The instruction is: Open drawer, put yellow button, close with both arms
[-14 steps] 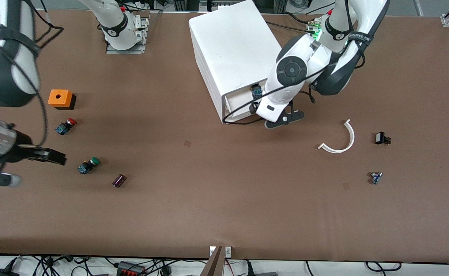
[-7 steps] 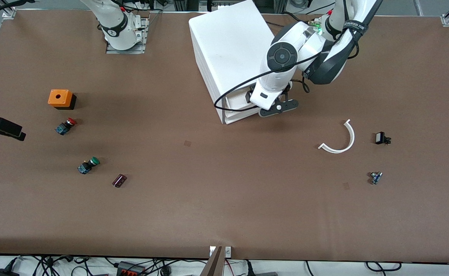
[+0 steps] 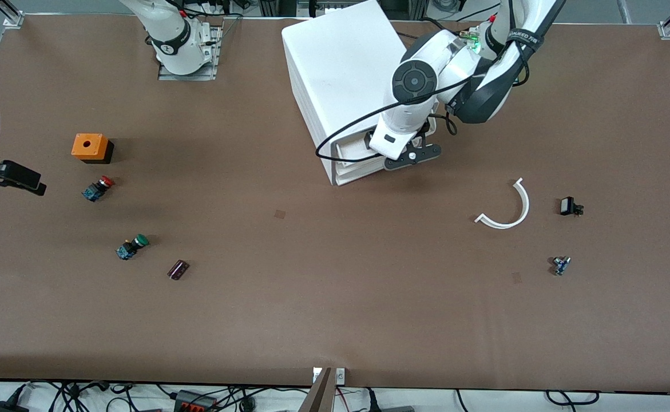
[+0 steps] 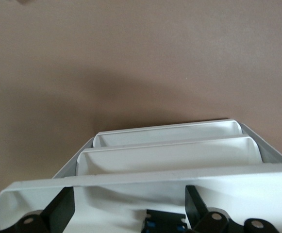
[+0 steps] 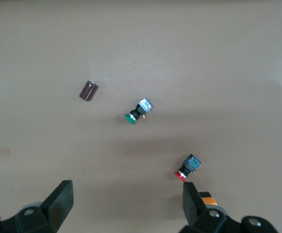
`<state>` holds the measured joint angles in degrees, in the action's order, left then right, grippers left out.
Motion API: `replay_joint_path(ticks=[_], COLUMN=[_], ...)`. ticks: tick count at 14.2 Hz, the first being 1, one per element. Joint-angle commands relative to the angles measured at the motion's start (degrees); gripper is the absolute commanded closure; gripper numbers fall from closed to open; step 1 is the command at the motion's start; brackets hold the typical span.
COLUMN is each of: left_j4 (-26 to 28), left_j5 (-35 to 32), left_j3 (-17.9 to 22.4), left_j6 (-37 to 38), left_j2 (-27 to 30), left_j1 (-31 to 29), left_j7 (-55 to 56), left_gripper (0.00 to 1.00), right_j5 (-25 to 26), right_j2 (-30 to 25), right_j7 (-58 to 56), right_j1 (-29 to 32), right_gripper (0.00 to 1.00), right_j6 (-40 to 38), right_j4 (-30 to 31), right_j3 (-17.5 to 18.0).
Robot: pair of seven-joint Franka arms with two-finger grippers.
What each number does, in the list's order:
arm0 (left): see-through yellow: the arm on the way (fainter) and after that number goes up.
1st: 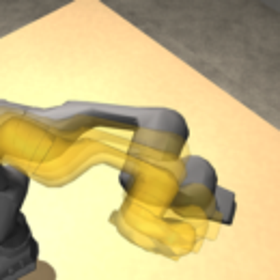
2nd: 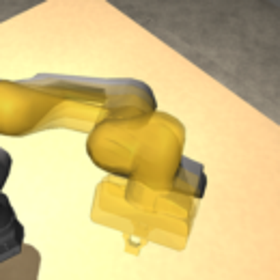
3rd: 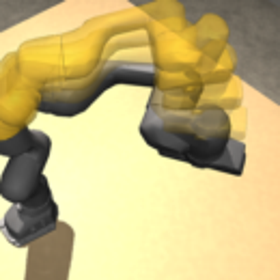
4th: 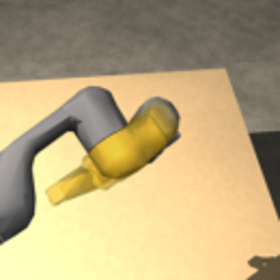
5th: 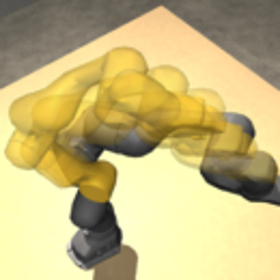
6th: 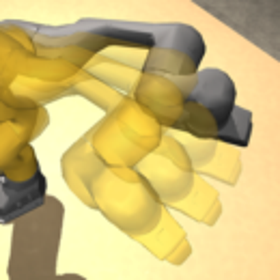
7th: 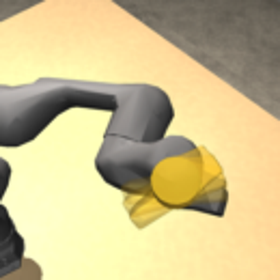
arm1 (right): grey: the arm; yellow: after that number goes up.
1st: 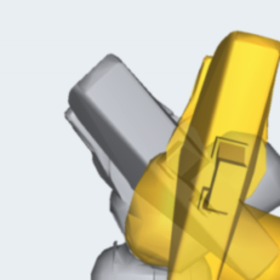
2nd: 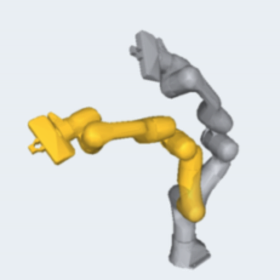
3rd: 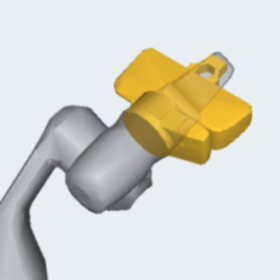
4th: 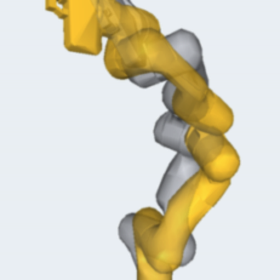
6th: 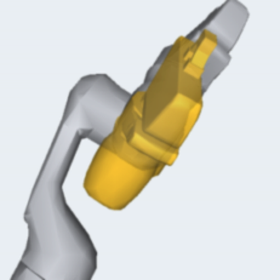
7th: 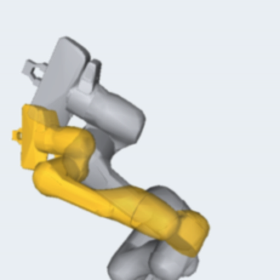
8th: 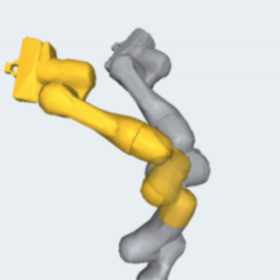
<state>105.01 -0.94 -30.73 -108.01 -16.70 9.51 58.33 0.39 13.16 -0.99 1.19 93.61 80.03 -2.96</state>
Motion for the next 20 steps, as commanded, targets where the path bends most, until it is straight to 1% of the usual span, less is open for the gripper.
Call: replay_joint_path(ticks=[1,3,5,7,10,13,16,18,20], left_j4=[0.81,-0.15,-0.86,-0.77,-0.94,-0.33,0.28,1.07,1.87], left_j5=[-0.20,-0.29,-0.90,-0.73,-0.90,-4.14,-4.77,-4.59,-4.59], left_j3=[-0.83,-0.74,-0.65,-0.65,-0.56,-0.21,-0.30,-0.91,-3.18], left_j6=[-0.36,-0.54,-0.97,-2.90,-2.91,-4.13,-5.55,-5.46,-4.76], left_j2=[0.97,1.23,0.88,0.53,0.53,-1.49,-1.85,-1.67,-1.23], left_j1=[-1.51,-1.77,-2.38,-2.56,-2.74,-2.65,-2.39,-1.78,-1.59], left_j7=[-0.06,0.21,0.21,0.55,0.30,0.56,1.43,3.62,4.68], left_gripper=[0.00,0.00,0.00,0.00,0.00,0.00,0.00,0.00,0.00], right_j5=[1.01,1.01,1.01,1.01,1.01,1.01,1.01,1.01,1.01], right_j2=[-5.94,-7.70,-8.50,-8.68,-8.76,-8.85,-8.85,-8.68,-8.33], right_j7=[0.03,0.02,-0.15,-0.50,-0.50,-0.59,-0.24,-0.33,-0.41], right_j1=[-0.05,-0.13,-0.05,-0.04,-0.04,0.04,-0.92,-1.10,-1.10], right_gripper=[0.00,0.00,0.00,0.00,0.00,0.00,0.00,0.00,0.00], right_j6=[3.85,5.08,5.18,5.18,4.74,4.22,4.03,4.47,4.74], right_j4=[9.07,11.89,12.69,12.87,12.87,12.52,12.70,12.78,12.78], right_j3=[0.50,0.59,0.59,0.59,0.68,0.50,0.76,0.76,0.76])
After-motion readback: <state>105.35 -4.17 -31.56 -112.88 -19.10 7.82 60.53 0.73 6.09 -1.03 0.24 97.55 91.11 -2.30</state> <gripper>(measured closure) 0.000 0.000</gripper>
